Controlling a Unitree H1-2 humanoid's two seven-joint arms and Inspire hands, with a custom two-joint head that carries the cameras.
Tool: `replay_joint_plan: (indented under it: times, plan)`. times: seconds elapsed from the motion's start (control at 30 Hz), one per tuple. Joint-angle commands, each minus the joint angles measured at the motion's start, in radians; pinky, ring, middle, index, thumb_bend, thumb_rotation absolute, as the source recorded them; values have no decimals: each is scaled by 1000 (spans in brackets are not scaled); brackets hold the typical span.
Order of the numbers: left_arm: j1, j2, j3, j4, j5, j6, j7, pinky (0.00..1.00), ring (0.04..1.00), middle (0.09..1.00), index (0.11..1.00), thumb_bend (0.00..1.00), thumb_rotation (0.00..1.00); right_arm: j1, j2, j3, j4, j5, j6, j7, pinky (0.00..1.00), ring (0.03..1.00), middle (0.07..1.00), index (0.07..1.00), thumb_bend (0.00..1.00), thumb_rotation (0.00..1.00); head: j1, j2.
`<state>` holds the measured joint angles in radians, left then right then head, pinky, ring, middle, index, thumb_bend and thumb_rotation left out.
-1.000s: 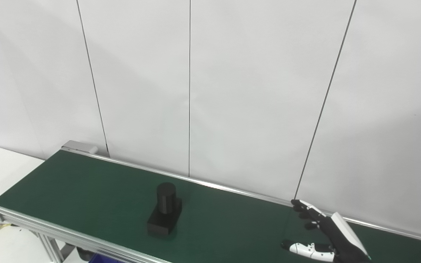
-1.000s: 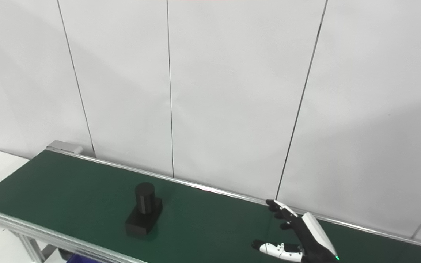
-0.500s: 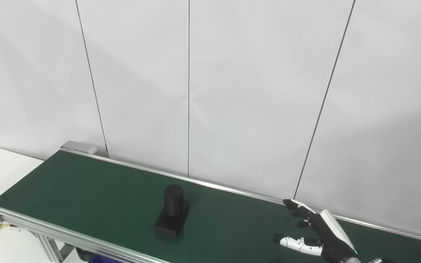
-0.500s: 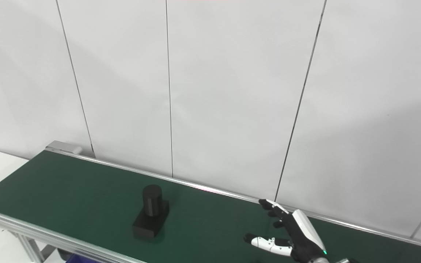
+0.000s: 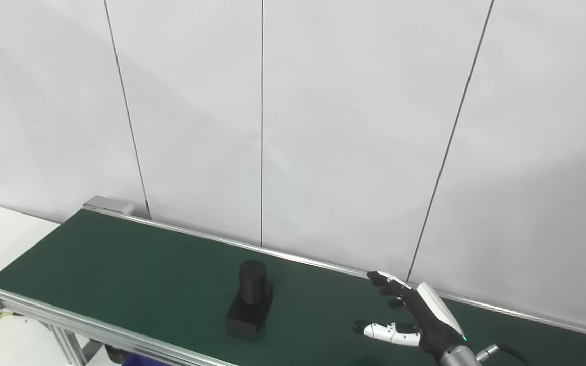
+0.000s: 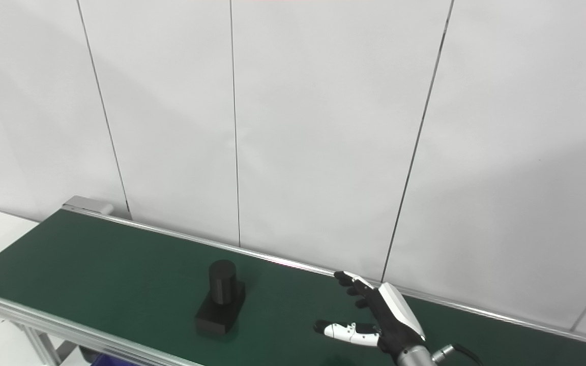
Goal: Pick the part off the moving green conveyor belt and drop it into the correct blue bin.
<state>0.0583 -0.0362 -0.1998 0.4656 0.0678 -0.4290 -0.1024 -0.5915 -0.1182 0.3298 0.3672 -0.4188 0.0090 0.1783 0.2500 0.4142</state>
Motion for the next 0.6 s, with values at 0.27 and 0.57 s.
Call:
replay_joint_plan:
  times: [0.27,0.57]
  plan:
    - [17,-6,1,-88,-25,11,-18,710,780,829,847,999,313,-62,38,11,-13,-16,-29,-16,787,868,879,878,744,489,-37,57]
    - [38,-10,-5,-127,-11,20,-13,730,794,839,864,959,346,-60,58,22,-17,-36,-10,-11,812,888,884,874,756,482,-61,93]
